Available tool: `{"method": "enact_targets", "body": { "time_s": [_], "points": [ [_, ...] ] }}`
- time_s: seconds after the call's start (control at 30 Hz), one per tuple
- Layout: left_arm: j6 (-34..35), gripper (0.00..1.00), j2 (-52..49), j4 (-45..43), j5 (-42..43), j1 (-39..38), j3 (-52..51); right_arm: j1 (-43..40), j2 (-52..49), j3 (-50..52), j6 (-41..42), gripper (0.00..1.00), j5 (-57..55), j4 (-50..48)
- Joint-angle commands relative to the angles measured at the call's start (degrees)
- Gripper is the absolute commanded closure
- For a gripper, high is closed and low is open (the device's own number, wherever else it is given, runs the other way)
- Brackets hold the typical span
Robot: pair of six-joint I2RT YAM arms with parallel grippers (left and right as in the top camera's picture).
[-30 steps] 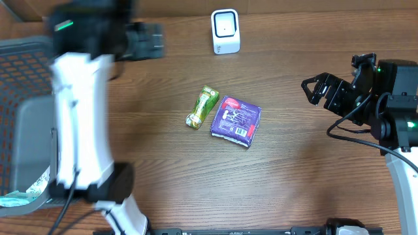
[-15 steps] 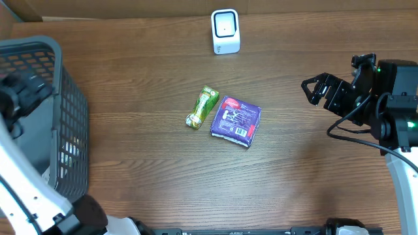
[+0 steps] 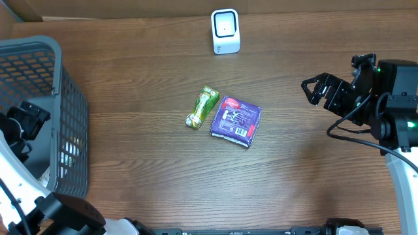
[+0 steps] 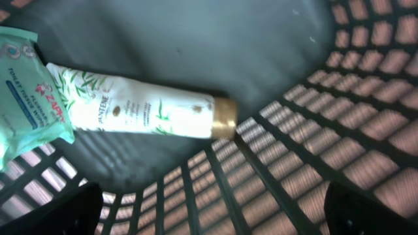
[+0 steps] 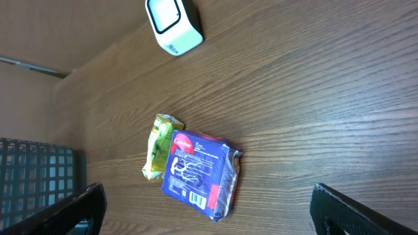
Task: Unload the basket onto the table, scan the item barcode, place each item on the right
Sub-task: 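Reach the left gripper into the basket toward the white gold-capped tube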
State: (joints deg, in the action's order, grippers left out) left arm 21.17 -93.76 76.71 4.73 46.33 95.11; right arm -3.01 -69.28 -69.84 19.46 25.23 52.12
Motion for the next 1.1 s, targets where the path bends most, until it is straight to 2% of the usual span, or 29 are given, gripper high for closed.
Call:
{"method": "enact_targets", "body": {
  "time_s": [0.0,0.4,0.53,0.67,0.8,0.93,1.07],
  "points": [
    [3.52,0.00,1.22,-3.56,0.09,1.53,-5.62,-0.26,0.35,-1.42,-0.39,0.00,-0.33,-0.20],
    [4.20,0.00,1.16,-16.98,-4.39,3.98,-19.21,-0.22,-0.33,-1.36,-0.37,0.00,-0.31,0.48],
    [4.17,0.00,1.16,-23.43,-4.11,3.89,-23.63,-0.22,-1.51,-1.36,-0.35,0.00,-0.28,1.07],
    [2.89,0.00,1.14,-26.21,-3.23,3.80,-26.99,-0.22,-2.99,-1.36,-0.33,0.00,-0.04,1.33],
    [-5.29,0.00,1.14,-28.89,-3.23,3.80,-29.00,-0.22,-3.72,-1.36,-0.33,0.00,-0.07,1.31],
    [-15.56,0.04,1.14,-30.86,-3.21,3.80,-29.24,-0.22,-3.72,-1.36,-0.35,0.00,-0.11,0.96],
    [-25.88,0.04,1.14,-32.33,-3.21,3.80,-29.24,-0.22,-3.72,-1.36,-0.35,0.00,-0.11,0.63]
  ]
}}
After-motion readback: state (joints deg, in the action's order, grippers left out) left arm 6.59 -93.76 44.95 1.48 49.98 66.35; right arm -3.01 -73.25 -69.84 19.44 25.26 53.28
